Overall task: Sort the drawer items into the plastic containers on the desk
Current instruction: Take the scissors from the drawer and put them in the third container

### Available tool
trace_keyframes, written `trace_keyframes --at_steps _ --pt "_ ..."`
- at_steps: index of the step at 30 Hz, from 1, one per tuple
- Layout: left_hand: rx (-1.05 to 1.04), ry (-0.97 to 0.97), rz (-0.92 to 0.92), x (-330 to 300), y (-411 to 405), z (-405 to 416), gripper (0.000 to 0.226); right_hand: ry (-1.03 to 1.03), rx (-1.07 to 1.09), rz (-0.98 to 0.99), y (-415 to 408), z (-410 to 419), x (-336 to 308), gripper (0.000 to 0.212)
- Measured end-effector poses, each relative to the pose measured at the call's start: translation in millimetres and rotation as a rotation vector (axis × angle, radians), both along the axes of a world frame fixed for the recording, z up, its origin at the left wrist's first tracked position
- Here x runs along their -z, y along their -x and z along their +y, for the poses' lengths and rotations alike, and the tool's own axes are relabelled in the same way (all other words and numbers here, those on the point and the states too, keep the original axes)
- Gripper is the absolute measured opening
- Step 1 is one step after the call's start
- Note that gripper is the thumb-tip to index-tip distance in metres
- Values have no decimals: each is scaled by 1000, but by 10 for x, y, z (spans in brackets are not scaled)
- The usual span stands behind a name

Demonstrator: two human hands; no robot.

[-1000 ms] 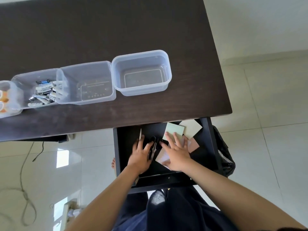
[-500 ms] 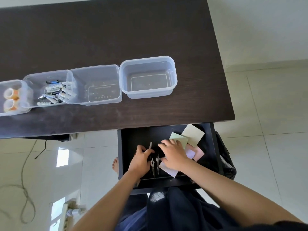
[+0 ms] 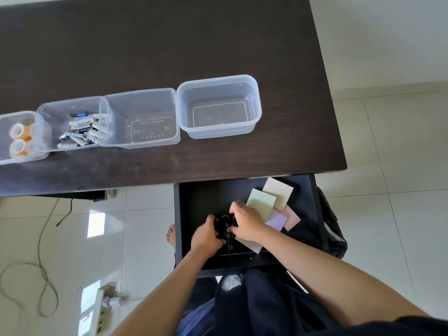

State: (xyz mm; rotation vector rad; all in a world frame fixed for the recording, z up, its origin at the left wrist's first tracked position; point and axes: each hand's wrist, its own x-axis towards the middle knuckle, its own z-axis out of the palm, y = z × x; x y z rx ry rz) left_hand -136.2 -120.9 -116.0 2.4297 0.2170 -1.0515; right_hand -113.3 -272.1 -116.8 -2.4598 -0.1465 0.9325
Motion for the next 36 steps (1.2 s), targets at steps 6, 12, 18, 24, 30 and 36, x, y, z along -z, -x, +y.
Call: trace_keyframes --at_steps 6,12,18,24,30,36 --pt "84 -20 -6 8 -13 32 63 -204 285 85 75 -74 -48 41" --pt "172 -47 -16 -26 -39 110 24 -284 479 34 103 -241 -205 39" --pt "19 126 -78 -231 -86 263 15 -290 653 -124 76 -269 -594 24" --pt "8 365 -156 -711 -282 536 11 -407 802 -290 -80 -24 -1100 24" --pt "-103 545 -252 -1225 -678 1172 10 -471 831 -433 -436 421 -1655 13" --pt "-222 695 -420 -1585 -1217 1751 16 -488 842 -594 -776 918 -1994 15"
